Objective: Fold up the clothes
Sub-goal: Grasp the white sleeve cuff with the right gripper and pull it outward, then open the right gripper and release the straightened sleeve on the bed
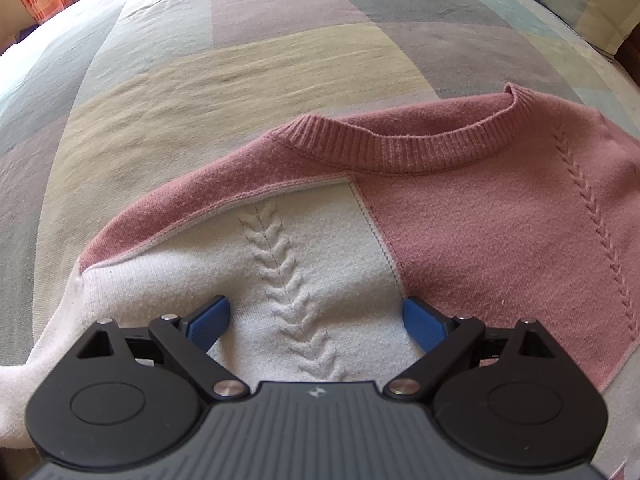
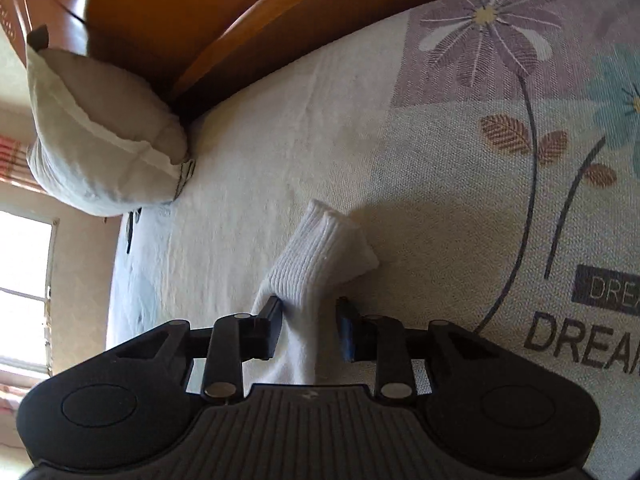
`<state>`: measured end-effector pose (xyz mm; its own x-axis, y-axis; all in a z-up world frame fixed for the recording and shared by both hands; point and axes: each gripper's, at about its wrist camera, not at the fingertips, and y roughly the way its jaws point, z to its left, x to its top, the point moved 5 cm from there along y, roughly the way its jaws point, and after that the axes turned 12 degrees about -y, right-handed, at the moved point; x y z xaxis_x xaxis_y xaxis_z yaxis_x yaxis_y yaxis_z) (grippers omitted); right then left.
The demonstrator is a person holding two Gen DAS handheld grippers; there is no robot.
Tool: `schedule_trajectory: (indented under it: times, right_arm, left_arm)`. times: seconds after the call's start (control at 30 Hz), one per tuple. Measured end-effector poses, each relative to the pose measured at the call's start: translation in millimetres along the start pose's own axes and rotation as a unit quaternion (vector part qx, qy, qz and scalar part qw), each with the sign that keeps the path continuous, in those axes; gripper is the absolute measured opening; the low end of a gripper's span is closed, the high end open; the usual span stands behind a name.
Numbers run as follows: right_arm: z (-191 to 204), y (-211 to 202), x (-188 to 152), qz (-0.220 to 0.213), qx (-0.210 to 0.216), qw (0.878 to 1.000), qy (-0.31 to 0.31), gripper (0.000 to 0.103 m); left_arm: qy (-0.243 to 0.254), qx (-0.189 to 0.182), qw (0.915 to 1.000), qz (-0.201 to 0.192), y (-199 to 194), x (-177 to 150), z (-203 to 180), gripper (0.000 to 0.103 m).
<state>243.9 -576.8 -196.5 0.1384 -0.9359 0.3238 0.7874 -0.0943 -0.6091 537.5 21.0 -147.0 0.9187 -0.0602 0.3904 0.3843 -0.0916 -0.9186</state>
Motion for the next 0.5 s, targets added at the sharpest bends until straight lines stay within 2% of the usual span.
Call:
schedule_trajectory:
  times: [0.07,0.13,0.2,0.33,0.37,0.43,0.47,0.5]
  right_arm:
    - [-0.7,1.7,2.1,-0.018,-0.003,1.0,-0.002,0.03]
    - [12.6,3.3,6.6,-0.016,-0.031,0.998,-0.05,0.02]
    - [35.0,-1.1,13.9,-0.024,-0.035,0.993,-0.106,0.013]
    - [83.6,-20.8,25.6,-0.057,-0.007,0.976,-0.211,0.014]
    - [87.3,-19.1,26.7,-0.049,-0.023,0.972,-0.23,0.015]
    - [75.3,-10.5,32.1,-0.027,-0.109,0.966,-0.234,0.028]
    - [68.5,-6.6,34.8,-0.015,-0.155,0.96,-0.233,0.029]
    - [61.5,-9.1,37.0,-0.024,-0.177,0.959,-0.219,0.029]
  left_arm:
    - [0.002,-0.001,1.0,0.001,-0.7,-0.2,0.2,0.094]
    - [0.003,-0.001,1.0,0.003,-0.7,0.3,0.5,0.094]
    - [0.004,-0.001,1.0,0.004,-1.3,0.9,1.1,0.094]
    - [0.002,0.0,1.0,0.003,-1.2,1.1,0.6,0.094]
    - [0.002,-0.001,1.0,0.003,-1.2,0.9,0.6,0.094]
    - [0.003,-0.001,1.0,0.003,-0.6,1.1,0.4,0.094]
    - [0.003,-0.002,1.0,0.004,-0.5,1.0,0.6,0.094]
    - [0.004,-0.002,1.0,0.004,-0.4,0.9,0.7,0.094]
